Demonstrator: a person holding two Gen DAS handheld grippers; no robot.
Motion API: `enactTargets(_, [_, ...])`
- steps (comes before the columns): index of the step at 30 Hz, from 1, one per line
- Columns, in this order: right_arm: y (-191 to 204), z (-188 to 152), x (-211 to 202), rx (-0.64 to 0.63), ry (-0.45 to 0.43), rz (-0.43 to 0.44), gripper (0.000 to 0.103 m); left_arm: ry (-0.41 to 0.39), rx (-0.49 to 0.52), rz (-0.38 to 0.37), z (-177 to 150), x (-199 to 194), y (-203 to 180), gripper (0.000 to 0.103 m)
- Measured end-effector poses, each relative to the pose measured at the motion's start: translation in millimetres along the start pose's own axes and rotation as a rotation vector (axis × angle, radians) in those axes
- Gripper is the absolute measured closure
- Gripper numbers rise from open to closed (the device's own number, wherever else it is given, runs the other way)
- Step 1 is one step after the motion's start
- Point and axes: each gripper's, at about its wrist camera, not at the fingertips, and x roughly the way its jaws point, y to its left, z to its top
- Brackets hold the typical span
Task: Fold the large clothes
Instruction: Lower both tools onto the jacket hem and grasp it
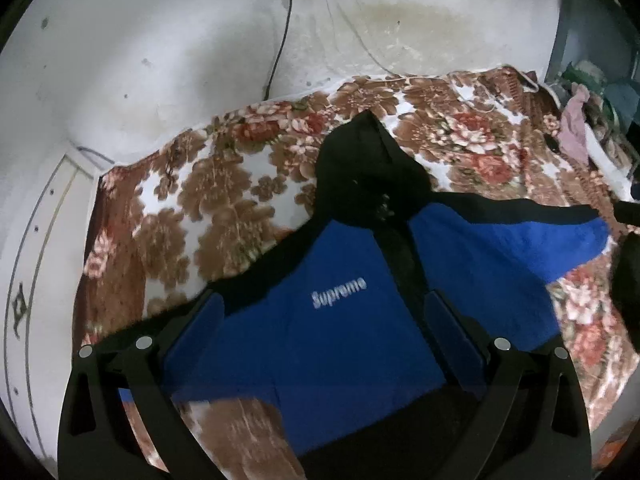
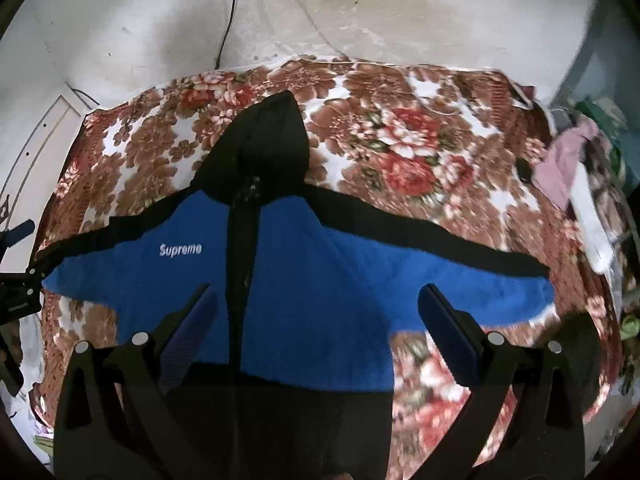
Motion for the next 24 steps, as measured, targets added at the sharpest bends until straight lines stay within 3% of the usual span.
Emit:
enactTargets(4, [-6, 46, 67, -0.009, 0.027, 0.055, 0.005, 0.03, -0.044, -0.016, 32, 63, 19, 0.005])
enactTargets(13, [-11, 137, 239, -0.066, 0.046, 0.058, 0.005, 0.037, -0.059, -0.044, 85, 201, 38, 0.005])
enactTargets(24, [-4, 227, 377, -0.127, 0.074, 0.255, 0.005, 0.112, -0.003, -0.237, 160, 345, 45, 0.005])
